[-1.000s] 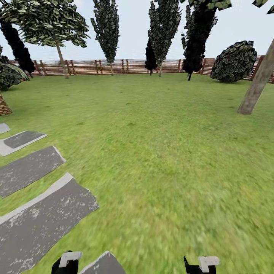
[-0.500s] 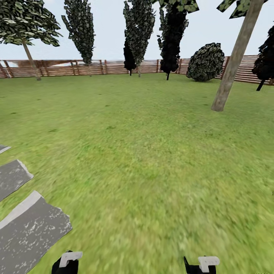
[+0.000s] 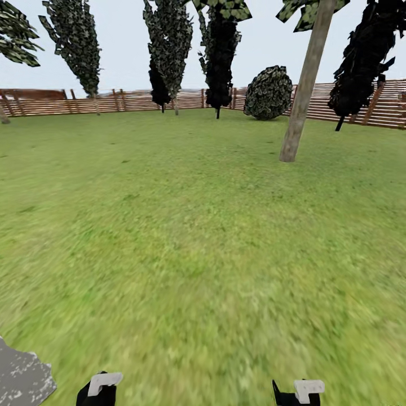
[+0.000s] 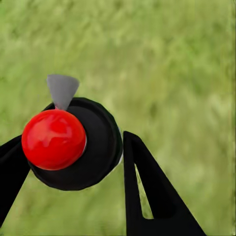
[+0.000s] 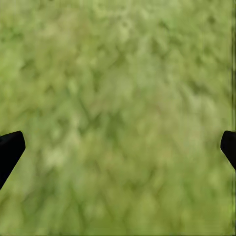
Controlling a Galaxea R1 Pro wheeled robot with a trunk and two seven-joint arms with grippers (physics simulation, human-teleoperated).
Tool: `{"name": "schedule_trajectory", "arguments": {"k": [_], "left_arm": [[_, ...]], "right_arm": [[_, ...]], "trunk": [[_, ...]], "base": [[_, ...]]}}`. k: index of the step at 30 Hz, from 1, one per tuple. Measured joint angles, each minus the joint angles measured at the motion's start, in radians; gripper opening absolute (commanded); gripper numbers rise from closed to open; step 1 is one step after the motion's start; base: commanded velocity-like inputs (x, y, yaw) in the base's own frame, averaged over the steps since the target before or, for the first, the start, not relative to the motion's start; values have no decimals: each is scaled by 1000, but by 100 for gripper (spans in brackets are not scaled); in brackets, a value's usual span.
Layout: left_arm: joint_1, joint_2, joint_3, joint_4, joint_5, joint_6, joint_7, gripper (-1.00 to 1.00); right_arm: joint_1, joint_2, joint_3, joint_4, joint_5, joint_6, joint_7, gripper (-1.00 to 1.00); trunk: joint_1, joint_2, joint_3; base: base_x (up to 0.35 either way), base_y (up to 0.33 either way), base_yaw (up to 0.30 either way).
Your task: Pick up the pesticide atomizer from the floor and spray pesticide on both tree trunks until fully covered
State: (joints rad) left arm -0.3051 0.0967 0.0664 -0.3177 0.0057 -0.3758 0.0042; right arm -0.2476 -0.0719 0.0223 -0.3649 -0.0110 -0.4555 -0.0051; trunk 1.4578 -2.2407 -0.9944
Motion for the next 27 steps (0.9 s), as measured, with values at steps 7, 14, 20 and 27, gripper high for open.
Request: {"name": "schedule_trajectory", "arguments": {"k": [7,14,20,27], "left_arm": [[0,0,1,0,0,1,0,-100],[0,0,1,0,0,2,0,-100],[0,0,1,0,0,2,1,-100],[0,1,1,0,0,0,1,-100]], "right_arm": [[0,0,0,0,0,0,0,100],[0,0,0,0,0,0,0,100],[0,0,0,0,0,0,0,100],[0,0,0,-1,0,0,0,100]], "trunk": [[0,0,0],[0,0,0],[0,0,0],[0,0,0]], "base": [[302,-100,-300],[332,-12,-300],[338,0,-300],[338,0,-300]]}}
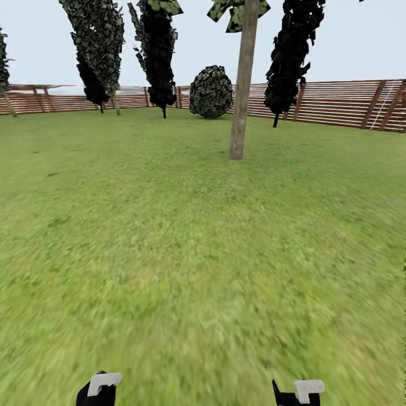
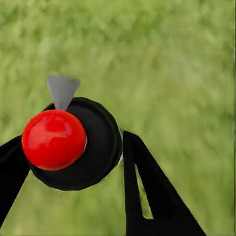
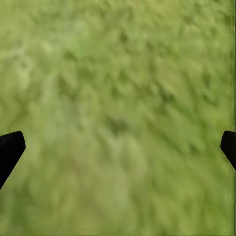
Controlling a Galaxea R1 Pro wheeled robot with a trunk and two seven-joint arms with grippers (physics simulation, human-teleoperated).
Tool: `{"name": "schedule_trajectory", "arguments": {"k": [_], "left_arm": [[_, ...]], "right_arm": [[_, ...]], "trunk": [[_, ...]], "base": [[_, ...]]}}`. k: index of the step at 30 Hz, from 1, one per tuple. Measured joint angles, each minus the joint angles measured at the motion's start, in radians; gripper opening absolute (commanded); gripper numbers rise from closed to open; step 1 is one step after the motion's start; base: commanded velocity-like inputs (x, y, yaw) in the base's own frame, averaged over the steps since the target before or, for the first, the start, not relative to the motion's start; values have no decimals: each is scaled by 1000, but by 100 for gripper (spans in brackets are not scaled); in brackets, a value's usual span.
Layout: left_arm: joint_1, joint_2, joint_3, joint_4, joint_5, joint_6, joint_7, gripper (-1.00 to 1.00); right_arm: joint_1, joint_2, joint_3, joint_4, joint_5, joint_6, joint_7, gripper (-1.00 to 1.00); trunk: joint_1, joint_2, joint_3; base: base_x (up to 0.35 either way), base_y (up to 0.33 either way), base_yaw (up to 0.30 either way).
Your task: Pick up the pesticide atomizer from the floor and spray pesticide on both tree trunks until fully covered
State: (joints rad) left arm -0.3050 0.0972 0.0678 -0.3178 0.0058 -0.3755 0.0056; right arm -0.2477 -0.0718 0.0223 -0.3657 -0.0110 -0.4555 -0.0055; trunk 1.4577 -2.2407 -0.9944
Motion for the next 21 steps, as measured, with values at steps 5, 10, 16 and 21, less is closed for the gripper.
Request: {"name": "schedule_trajectory", "arguments": {"k": [5,10,16,21], "left_arm": [[0,1,1,0,0,0,0,-100],[0,1,1,0,0,1,0,-100],[0,1,1,0,0,1,0,-100],[0,1,1,0,0,1,0,-100]], "right_arm": [[0,0,0,-1,0,0,0,100],[0,0,-1,-1,0,0,0,100],[0,0,0,0,0,0,1,100],[0,-1,0,1,0,0,1,100]], "trunk": [[0,0,0],[0,0,0],[0,0,0],[0,0,0]], "base": [[339,0,-300],[339,0,-296],[338,0,-58],[339,0,-4]]}}
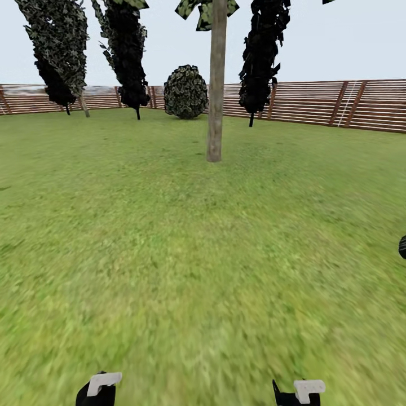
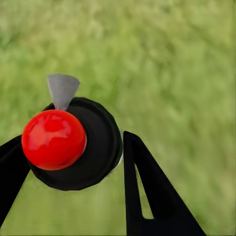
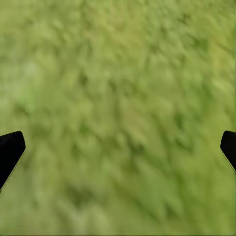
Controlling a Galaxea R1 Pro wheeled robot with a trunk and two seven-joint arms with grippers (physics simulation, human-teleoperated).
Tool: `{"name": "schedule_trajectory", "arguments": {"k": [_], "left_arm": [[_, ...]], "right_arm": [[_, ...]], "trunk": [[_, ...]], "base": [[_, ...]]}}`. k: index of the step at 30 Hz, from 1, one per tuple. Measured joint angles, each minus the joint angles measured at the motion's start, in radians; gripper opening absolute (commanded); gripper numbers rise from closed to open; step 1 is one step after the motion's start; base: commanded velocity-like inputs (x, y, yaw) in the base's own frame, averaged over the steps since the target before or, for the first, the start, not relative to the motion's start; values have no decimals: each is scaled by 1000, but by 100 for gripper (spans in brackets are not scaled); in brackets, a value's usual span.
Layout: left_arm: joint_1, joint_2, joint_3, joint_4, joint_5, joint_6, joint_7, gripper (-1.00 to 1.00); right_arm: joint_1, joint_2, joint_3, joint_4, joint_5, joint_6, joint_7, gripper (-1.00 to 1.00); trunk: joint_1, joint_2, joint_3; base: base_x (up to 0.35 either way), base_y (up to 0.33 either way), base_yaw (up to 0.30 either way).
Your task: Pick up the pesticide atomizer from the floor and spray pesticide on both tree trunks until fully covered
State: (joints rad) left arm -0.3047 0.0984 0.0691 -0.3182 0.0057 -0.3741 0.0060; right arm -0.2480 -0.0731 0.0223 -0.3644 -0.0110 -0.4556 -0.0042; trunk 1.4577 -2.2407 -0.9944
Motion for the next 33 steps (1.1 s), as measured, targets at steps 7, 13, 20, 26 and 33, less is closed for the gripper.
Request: {"name": "schedule_trajectory", "arguments": {"k": [7,13,20,26,33], "left_arm": [[0,0,0,0,0,0,0,-100],[0,0,0,0,0,0,0,-100],[0,0,0,0,0,1,1,-100],[0,0,0,0,0,2,1,-100],[0,0,0,0,0,2,1,-100]], "right_arm": [[0,0,0,0,0,0,0,100],[0,0,0,0,0,0,-1,100],[0,1,0,10,0,0,-1,100],[0,1,0,11,0,0,0,100],[0,1,0,11,0,0,0,100]], "trunk": [[0,0,0],[0,0,0],[0,0,0],[0,0,0],[0,0,0]], "base": [[339,0,0],[339,0,0],[338,0,0],[339,0,0],[339,0,0]]}}
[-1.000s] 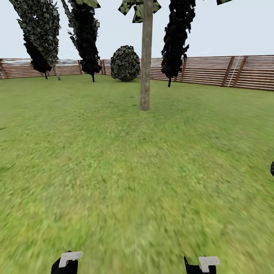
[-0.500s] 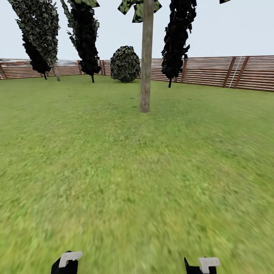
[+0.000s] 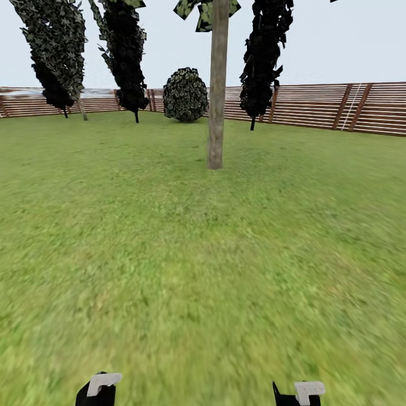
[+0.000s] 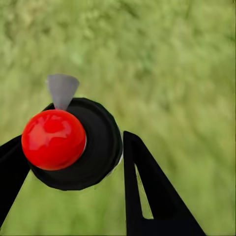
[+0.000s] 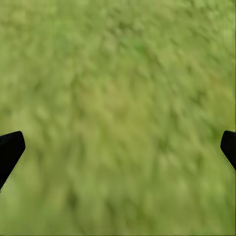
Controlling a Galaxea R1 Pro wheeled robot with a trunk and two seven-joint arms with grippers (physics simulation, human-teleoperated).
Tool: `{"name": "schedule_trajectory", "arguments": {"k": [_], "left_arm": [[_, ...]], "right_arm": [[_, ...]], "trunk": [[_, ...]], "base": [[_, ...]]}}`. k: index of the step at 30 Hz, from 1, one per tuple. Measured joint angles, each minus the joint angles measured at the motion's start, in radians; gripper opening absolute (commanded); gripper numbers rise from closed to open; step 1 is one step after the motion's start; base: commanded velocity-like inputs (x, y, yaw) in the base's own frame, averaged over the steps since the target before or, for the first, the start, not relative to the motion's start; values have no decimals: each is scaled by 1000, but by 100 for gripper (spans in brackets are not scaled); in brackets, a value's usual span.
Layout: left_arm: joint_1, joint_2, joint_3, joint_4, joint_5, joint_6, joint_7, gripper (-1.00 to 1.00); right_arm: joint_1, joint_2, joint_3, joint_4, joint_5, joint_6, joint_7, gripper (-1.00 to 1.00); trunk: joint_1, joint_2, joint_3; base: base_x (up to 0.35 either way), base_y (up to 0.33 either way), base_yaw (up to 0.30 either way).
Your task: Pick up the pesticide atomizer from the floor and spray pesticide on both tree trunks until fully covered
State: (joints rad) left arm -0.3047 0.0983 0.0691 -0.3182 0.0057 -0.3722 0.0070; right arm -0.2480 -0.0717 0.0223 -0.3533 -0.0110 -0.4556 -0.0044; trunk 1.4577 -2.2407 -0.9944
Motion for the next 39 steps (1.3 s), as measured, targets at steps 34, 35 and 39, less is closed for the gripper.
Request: {"name": "schedule_trajectory", "arguments": {"k": [34,35,39], "left_arm": [[0,25,1,-4,1,-10,-3,-100],[0,25,1,-4,1,-10,-2,-100],[0,32,3,-2,2,-7,1,-100]], "right_arm": [[0,3,0,-1,-48,-1,0,100],[0,5,0,-1,-48,-1,0,100],[0,7,-1,-6,-51,0,1,100]], "trunk": [[0,0,0],[0,0,0],[0,0,0]], "base": [[338,0,0],[339,0,0],[339,0,0]]}}
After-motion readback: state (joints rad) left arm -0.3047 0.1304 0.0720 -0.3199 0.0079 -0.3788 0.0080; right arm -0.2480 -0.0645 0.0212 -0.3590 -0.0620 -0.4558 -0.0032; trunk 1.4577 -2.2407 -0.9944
